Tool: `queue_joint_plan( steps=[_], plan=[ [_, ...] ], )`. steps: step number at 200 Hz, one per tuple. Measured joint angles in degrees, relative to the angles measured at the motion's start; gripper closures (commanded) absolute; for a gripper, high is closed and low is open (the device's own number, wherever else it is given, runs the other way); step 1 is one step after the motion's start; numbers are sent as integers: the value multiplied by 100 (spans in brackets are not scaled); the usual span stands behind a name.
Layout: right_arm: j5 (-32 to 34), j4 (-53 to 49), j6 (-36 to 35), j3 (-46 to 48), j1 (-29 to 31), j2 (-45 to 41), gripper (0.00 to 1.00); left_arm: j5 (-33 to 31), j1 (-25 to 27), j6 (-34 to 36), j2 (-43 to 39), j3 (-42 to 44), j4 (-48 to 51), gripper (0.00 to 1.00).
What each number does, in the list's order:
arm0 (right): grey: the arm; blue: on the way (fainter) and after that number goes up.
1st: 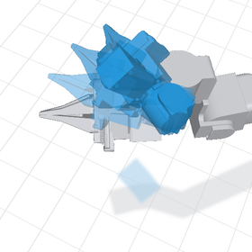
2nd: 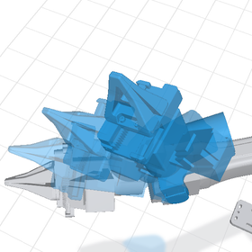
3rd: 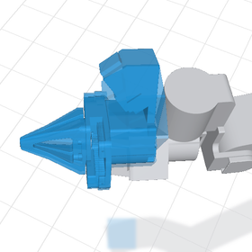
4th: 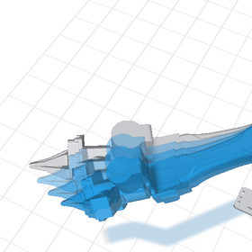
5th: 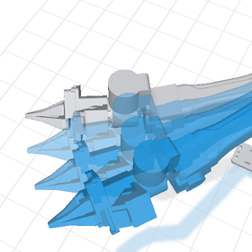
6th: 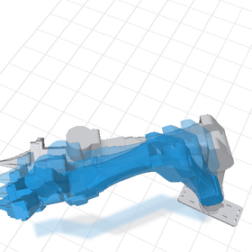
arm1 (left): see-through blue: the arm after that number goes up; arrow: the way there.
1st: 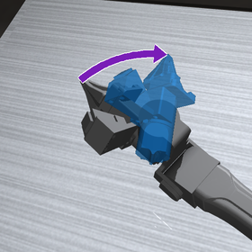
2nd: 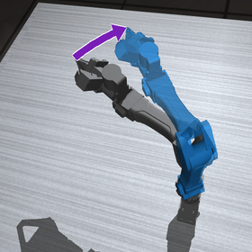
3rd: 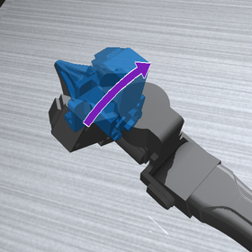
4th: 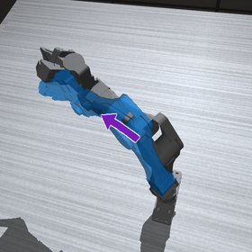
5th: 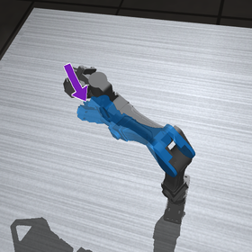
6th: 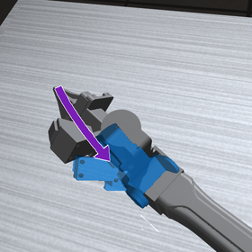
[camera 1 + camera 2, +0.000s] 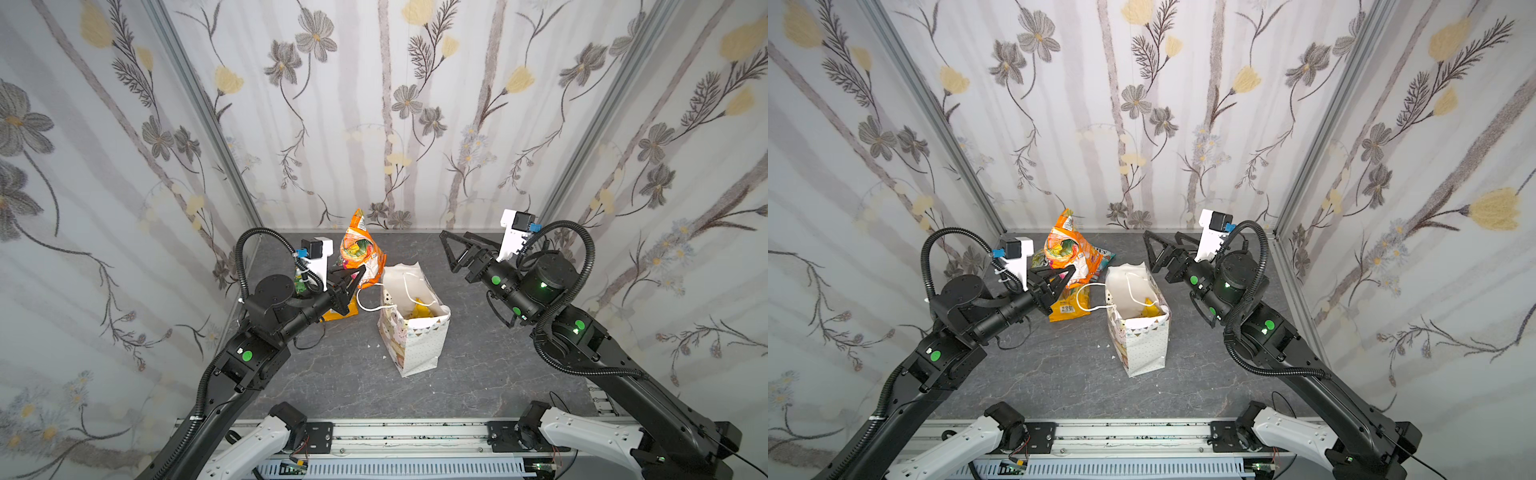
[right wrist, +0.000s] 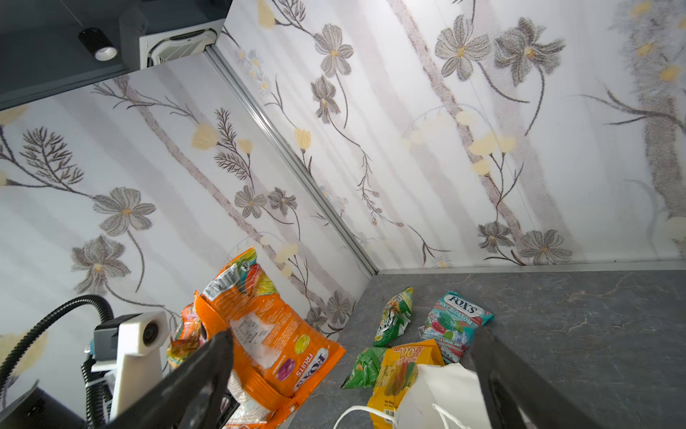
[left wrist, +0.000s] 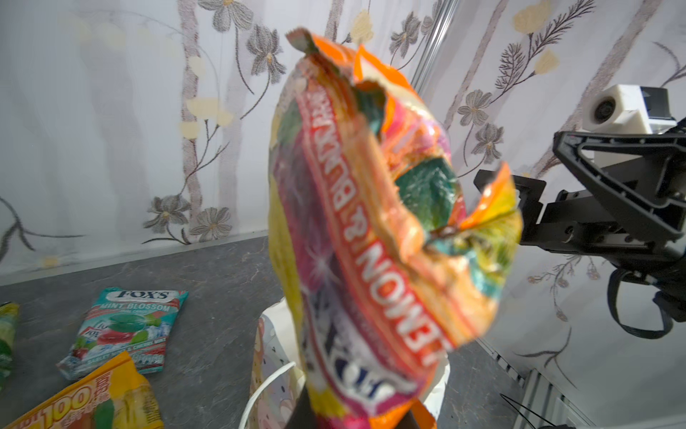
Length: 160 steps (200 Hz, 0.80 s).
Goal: Take the snacks out of the paper bag
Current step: 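Carry the orange pack toward the other packs with the left gripper while the right withdraws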
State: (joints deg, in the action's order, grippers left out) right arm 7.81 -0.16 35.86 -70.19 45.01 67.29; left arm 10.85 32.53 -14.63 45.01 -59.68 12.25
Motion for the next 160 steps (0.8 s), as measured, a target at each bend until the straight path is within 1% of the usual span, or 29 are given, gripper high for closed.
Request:
queue_joint_plan(
  steps=[12, 55, 75, 88, 103, 124, 160],
  plan=[
    [-52, 31, 46, 57, -28, 9, 1, -269, 0, 111, -122, 168, 31, 100],
    [-352, 28, 201, 118, -85, 168, 1, -1235, -92, 181, -428, 691, 282, 100],
    [-492, 4, 212, 127, -90, 245, 1, -1519, -256, 175, -509, 907, 328, 100],
    [-581, 0, 227, 142, -103, 278, 1, -1635, -457, 96, -542, 1049, 387, 100],
    [-643, -11, 269, 166, -127, 313, 1, -1679, -767, -11, -549, 1204, 466, 100],
    [-800, -13, 295, 186, -168, 354, 1, -1578, -1296, -243, -549, 1408, 542, 100],
    [-1045, -13, 310, 278, -232, 361, 1, -1005, -2363, -791, -564, 1862, 503, 100]
  ],
)
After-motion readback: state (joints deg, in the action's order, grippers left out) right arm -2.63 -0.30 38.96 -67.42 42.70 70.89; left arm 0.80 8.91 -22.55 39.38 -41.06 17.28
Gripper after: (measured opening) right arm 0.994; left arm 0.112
